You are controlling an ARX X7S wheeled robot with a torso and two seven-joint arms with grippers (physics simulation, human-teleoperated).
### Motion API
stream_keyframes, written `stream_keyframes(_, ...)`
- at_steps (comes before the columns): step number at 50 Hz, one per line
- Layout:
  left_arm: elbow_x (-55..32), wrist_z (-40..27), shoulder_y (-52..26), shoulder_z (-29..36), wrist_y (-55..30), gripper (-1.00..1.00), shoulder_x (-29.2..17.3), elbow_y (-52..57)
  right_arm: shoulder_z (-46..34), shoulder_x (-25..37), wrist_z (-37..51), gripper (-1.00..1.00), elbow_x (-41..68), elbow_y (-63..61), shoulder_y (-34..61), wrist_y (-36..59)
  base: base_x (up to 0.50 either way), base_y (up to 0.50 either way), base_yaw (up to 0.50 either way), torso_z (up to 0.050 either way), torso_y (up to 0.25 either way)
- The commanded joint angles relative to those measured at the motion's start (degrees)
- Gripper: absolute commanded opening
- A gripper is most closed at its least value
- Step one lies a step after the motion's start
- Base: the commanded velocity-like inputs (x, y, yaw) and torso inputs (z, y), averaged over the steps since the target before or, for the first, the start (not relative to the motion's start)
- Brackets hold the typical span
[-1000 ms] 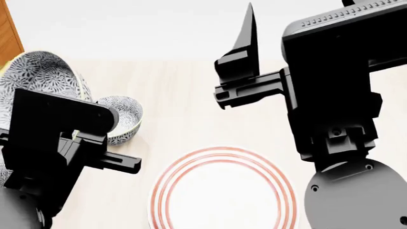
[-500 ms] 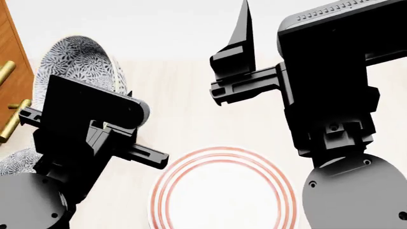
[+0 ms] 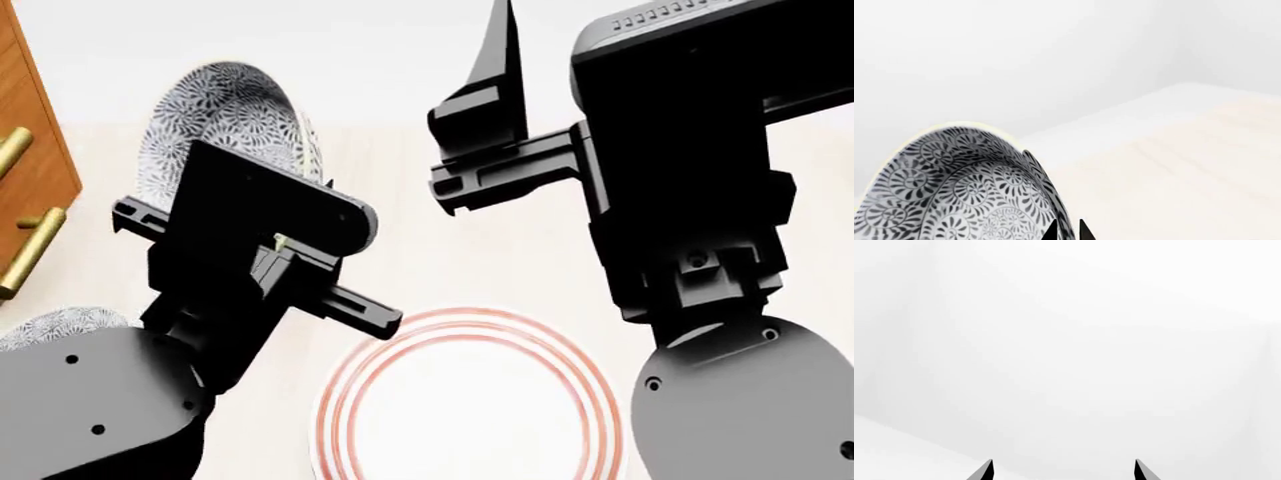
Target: Put the bowl at the front on the plate.
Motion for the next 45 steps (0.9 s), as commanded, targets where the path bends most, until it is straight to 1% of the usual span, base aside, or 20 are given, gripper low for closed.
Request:
stream_keyframes(1, 4.4, 3.5, -1.7, 2.5, 3.2, -1.0, 2.1, -6.2, -0.1, 0.1, 0.2, 1.0, 0.4, -0.7, 0.7, 0.8, 0.0, 0.0, 0.0, 0.0, 0.0)
stream_keyframes(12, 6.3, 6.0, -2.6, 4.3, 4.8, -1.0, 3.4, -10.3, -0.2, 0.3, 0.3, 1.0, 0.7, -1.1, 0.9, 0.9, 0.0, 0.0, 0.0, 0.0, 0.0)
stream_keyframes(19, 9.1, 8.4, -3.3, 6.5, 7.4, -1.0, 5.4, -16.1, -0.3, 0.3, 0.4, 1.0, 0.8, -1.2, 1.0, 0.9, 0.0, 0.0, 0.0, 0.0, 0.001)
stream_keyframes(38, 13.5, 12.8, -6.2, 10.1, 11.4, -1.0, 9.8, -27.9, -0.4, 0.4, 0.4, 1.0, 1.2, -1.0, 1.5, 0.7, 0.0, 0.0, 0.0, 0.0, 0.0)
stream_keyframes(45, 13.8, 14.3, -6.5, 11.0, 12.1, -1.0, 10.7, -29.6, -0.3, 0.4, 0.6, 1.0, 1.3, -1.1, 1.4, 0.5, 0.0, 0.0, 0.0, 0.0, 0.001)
